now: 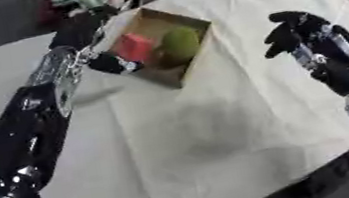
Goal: Pick up objects on the table and place them in the box.
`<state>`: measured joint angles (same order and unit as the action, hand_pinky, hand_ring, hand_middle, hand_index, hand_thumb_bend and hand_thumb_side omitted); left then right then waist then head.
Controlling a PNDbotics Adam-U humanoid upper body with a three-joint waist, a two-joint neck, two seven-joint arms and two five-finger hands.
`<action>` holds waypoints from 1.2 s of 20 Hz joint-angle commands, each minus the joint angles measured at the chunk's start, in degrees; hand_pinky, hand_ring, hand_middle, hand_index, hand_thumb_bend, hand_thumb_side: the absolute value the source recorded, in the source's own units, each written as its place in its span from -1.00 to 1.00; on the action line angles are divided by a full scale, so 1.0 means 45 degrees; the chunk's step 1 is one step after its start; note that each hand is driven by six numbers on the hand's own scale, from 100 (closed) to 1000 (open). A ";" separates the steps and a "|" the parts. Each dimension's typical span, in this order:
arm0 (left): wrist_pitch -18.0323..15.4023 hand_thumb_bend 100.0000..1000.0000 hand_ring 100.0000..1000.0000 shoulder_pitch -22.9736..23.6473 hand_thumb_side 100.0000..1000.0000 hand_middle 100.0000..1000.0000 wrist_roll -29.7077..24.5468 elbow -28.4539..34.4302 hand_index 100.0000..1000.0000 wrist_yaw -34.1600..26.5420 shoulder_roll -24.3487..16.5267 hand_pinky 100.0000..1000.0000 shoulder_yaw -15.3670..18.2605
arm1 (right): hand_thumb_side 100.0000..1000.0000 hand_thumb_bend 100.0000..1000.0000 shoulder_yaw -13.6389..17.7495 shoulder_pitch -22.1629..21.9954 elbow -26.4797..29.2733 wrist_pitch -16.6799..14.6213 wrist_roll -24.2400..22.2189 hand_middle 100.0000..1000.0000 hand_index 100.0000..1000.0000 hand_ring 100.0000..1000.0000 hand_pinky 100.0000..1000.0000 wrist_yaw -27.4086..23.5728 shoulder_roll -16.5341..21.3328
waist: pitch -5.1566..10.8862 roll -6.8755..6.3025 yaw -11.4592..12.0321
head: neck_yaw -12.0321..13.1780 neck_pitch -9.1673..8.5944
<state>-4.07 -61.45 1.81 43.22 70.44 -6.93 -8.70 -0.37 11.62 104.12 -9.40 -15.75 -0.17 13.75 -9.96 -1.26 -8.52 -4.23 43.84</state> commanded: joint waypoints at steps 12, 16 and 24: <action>0.0202 -0.45 0.12 0.0540 -0.09 0.17 0.0415 0.3441 0.56 -0.6135 -0.2134 0.30 -0.0329 | 0.04 -1.00 0.0195 0.0154 0.0129 -0.0034 0.0112 0.11 0.66 0.04 0.16 -0.0040 0.0136 | 0.0123 0.0114 0.0414 | -0.0368 -0.0012; 0.0797 -0.66 0.08 0.1732 -0.10 0.11 0.0399 0.6240 0.49 -0.9381 -0.3560 0.27 -0.0427 | 0.05 -1.00 0.0283 0.0157 0.0135 -0.0034 0.0218 0.11 0.66 0.04 0.16 -0.0002 0.0172 | 0.0099 0.0109 0.0648 | -0.0482 -0.0097; 0.1418 -1.00 0.05 0.5895 0.09 0.06 0.0921 1.1967 0.41 -1.3924 -0.5181 0.24 0.0083 | 0.05 -1.00 0.0389 0.0136 0.0163 -0.0031 0.0359 0.11 0.66 0.04 0.16 0.0044 0.0245 | 0.0090 0.0105 0.1125 | -0.0691 -0.0191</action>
<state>2.05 -34.47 5.43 92.73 10.38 -28.05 -9.44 0.82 11.60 104.12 -9.51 -14.47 -0.11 13.81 -10.28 -0.92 -3.38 -7.15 43.69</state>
